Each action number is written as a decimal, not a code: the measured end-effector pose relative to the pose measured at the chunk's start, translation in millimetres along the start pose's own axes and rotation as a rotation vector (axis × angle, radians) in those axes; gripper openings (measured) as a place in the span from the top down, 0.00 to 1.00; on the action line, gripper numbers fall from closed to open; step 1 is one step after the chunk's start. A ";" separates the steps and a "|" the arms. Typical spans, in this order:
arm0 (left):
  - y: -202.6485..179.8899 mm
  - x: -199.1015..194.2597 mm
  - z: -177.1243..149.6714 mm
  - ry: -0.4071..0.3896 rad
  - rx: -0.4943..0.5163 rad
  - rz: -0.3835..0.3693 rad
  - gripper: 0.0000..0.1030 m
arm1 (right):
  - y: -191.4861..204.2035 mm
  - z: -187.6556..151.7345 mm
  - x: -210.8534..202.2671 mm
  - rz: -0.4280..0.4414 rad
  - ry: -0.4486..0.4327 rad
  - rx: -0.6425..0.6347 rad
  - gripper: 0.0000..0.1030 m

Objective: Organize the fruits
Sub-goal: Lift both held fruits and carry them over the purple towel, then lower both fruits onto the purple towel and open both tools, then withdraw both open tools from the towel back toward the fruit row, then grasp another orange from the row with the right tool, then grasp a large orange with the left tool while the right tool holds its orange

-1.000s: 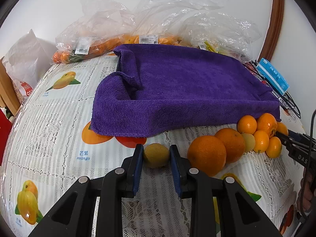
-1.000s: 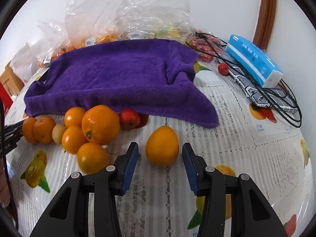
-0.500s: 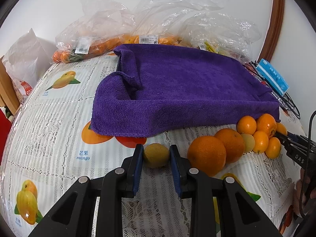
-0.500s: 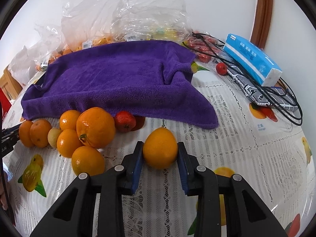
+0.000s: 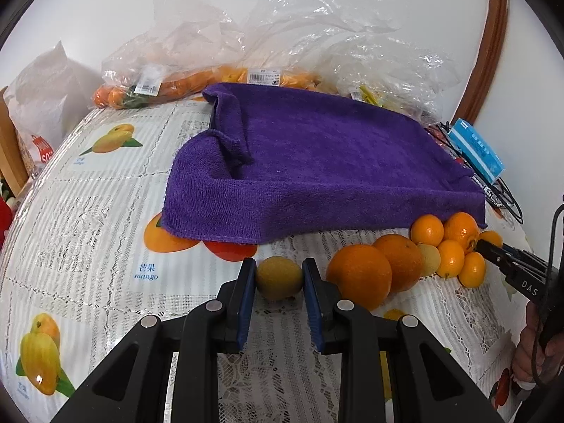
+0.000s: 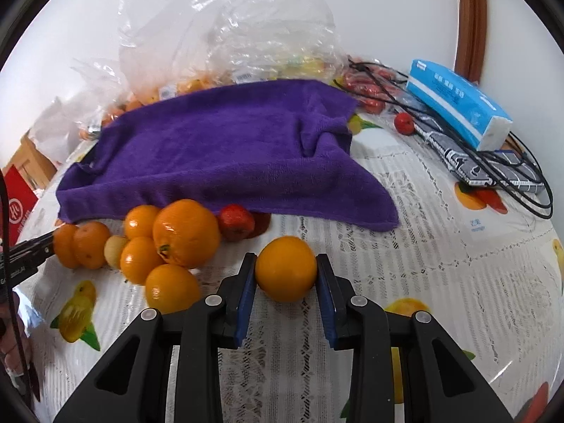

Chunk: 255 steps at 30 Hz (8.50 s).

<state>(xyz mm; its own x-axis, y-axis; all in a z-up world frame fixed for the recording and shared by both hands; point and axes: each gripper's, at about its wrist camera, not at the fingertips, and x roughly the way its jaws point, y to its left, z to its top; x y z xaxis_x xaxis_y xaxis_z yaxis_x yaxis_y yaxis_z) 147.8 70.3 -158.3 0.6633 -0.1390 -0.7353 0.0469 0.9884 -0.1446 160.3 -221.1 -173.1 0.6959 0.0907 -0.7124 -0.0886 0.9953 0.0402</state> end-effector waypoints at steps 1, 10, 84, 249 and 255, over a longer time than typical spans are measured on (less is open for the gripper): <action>-0.8 -1.2 -0.2 -0.005 0.004 -0.001 0.75 | 0.9 -0.8 -3.9 -0.002 -0.016 -0.005 0.68; -4.9 -19.2 -6.7 -0.022 0.008 0.029 0.75 | 7.6 -4.8 -41.1 -0.006 -0.067 -0.048 0.68; -28.2 56.6 98.8 -0.127 -0.053 0.067 0.75 | 32.3 101.0 46.8 0.030 -0.136 -0.063 0.68; -9.7 -3.1 -1.0 -0.088 -0.097 -0.124 0.65 | 20.4 -42.2 -39.3 0.036 0.003 0.036 0.67; -8.8 -7.0 -0.8 -0.106 -0.097 -0.142 0.65 | 18.3 -43.0 -44.5 0.056 -0.022 0.051 0.67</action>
<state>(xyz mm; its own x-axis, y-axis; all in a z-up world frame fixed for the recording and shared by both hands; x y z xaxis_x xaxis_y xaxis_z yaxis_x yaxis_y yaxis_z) 142.1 62.5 -152.5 0.7302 -0.2639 -0.6303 0.0767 0.9482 -0.3082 97.1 -208.3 -170.8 0.7067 0.1468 -0.6921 -0.0922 0.9890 0.1156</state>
